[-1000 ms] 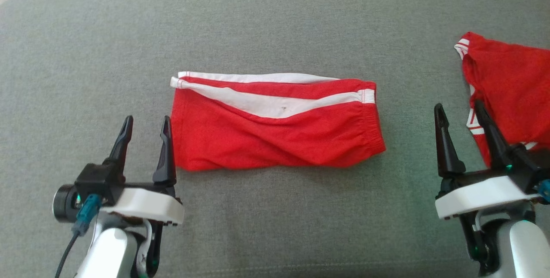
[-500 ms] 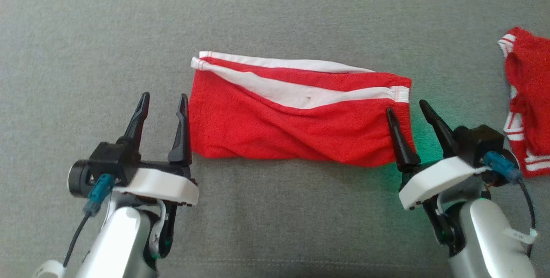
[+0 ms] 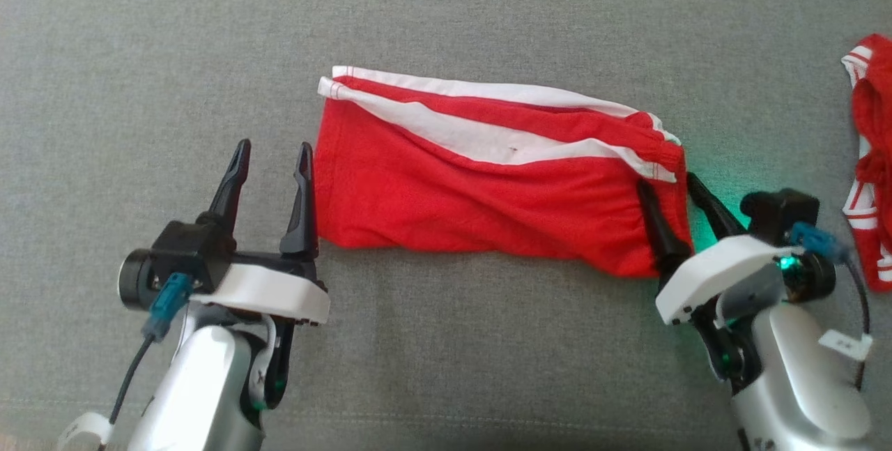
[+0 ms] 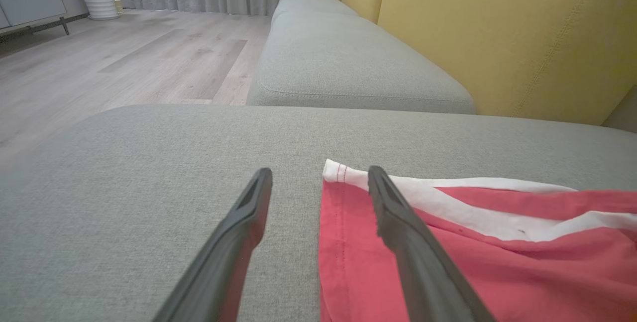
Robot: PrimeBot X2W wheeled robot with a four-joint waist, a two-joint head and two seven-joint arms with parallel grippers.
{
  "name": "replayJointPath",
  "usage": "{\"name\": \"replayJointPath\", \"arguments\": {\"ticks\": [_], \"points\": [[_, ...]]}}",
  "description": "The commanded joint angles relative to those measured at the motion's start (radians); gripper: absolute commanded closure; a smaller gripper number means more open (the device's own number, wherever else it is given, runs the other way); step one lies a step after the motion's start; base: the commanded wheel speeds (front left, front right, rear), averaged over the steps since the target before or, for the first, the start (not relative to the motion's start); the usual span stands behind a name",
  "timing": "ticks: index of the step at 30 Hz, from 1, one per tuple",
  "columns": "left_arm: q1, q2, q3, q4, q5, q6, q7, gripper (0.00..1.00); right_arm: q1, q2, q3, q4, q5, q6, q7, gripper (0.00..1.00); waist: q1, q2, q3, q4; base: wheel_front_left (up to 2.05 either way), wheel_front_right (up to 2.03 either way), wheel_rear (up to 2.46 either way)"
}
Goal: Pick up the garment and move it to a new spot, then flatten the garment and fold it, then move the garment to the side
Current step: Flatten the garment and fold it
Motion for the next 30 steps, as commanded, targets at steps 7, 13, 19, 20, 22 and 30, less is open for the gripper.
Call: {"name": "replayJointPath", "arguments": {"ticks": [7,13,19,20,22,30], "points": [[-0.04,0.001,0.052,-0.037,0.027,-0.004,-0.012,0.0,-0.018,-0.052,0.051,0.0,0.08,0.007,0.014,1.0,0.0,0.0,0.002,-0.01,0.0,0.0,0.0],[-0.032,-0.004,0.062,-0.039,0.033,-0.009,-0.012,0.0,0.002,-0.087,0.035,-0.017,0.104,0.007,0.016,1.0,0.0,0.0,-0.006,-0.017,0.0,0.0,0.0],[-0.021,-0.01,0.074,-0.041,0.039,-0.014,-0.012,0.0,0.026,-0.113,0.018,-0.063,0.164,0.007,0.038,1.0,0.0,0.0,-0.017,-0.029,0.0,0.0,0.0],[-0.019,-0.01,0.076,-0.041,0.04,-0.015,-0.012,0.0,0.028,-0.113,0.02,-0.076,0.197,0.007,0.051,1.0,0.0,0.0,-0.019,-0.032,0.0,0.0,0.0],[-0.016,-0.011,0.08,-0.041,0.042,-0.015,-0.012,0.0,0.028,-0.116,0.025,-0.111,0.272,0.007,0.087,1.0,0.0,0.0,-0.023,-0.038,0.0,0.0,0.0],[-0.009,-0.015,0.084,-0.035,0.049,-0.023,-0.012,0.0,-0.003,-0.116,0.035,-0.322,0.619,0.007,0.32,1.0,0.0,0.0,-0.046,-0.047,0.0,0.0,0.0]]}}
